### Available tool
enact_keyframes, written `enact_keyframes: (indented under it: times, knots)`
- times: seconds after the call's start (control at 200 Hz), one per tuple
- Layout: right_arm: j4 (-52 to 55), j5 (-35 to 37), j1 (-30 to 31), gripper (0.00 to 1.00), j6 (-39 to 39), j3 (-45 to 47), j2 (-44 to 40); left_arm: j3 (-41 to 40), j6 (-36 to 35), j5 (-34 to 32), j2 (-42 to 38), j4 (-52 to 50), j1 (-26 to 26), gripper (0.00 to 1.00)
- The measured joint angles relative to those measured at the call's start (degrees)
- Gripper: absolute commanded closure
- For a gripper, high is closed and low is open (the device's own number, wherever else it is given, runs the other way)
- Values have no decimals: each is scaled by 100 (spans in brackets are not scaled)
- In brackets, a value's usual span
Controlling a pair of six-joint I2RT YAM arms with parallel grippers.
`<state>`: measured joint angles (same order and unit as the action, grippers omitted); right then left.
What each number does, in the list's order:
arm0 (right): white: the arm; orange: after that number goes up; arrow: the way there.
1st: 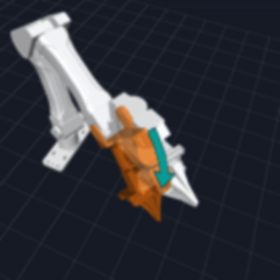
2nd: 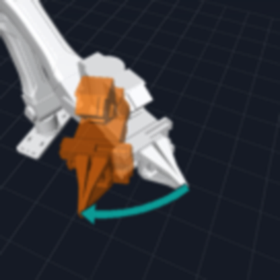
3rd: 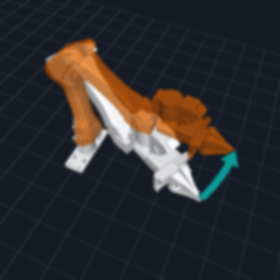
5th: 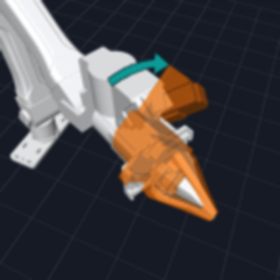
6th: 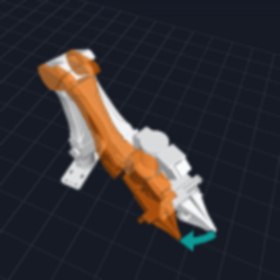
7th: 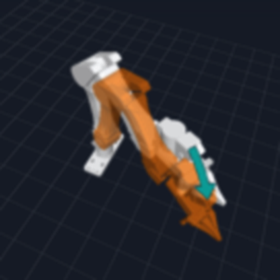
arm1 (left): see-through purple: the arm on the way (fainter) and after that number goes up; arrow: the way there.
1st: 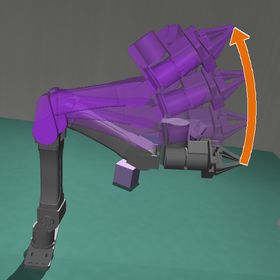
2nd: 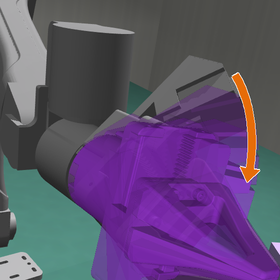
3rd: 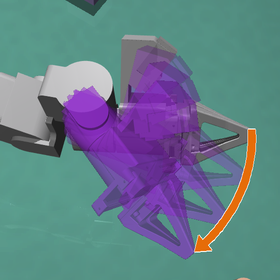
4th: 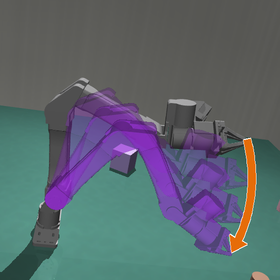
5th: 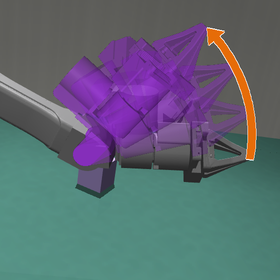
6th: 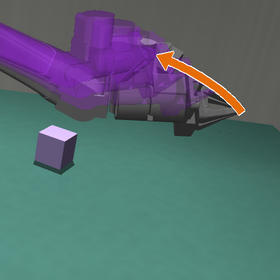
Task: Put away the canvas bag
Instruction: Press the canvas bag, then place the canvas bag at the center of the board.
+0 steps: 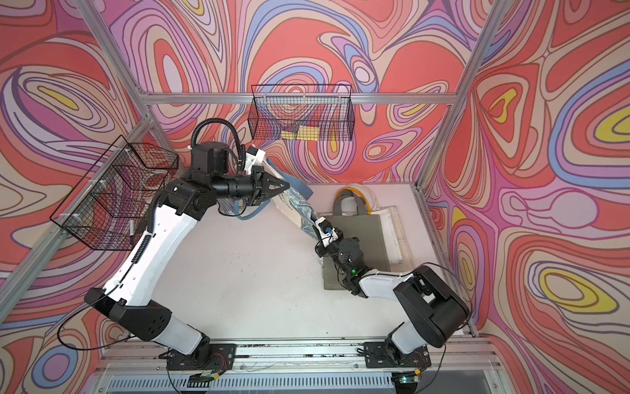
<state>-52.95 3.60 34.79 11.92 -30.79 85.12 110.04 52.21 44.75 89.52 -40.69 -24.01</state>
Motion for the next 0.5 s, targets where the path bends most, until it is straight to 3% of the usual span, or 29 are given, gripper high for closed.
enact_keyframes:
  times: [0.24,0.501]
  knots:
    - [896,1060,-31,100,1565,-4,-839,-898,-516,-225,-647,-90,164,100]
    - [605,2258,-81,100,3346,229,-990,-2210,-767,-328,-883,831,232,100]
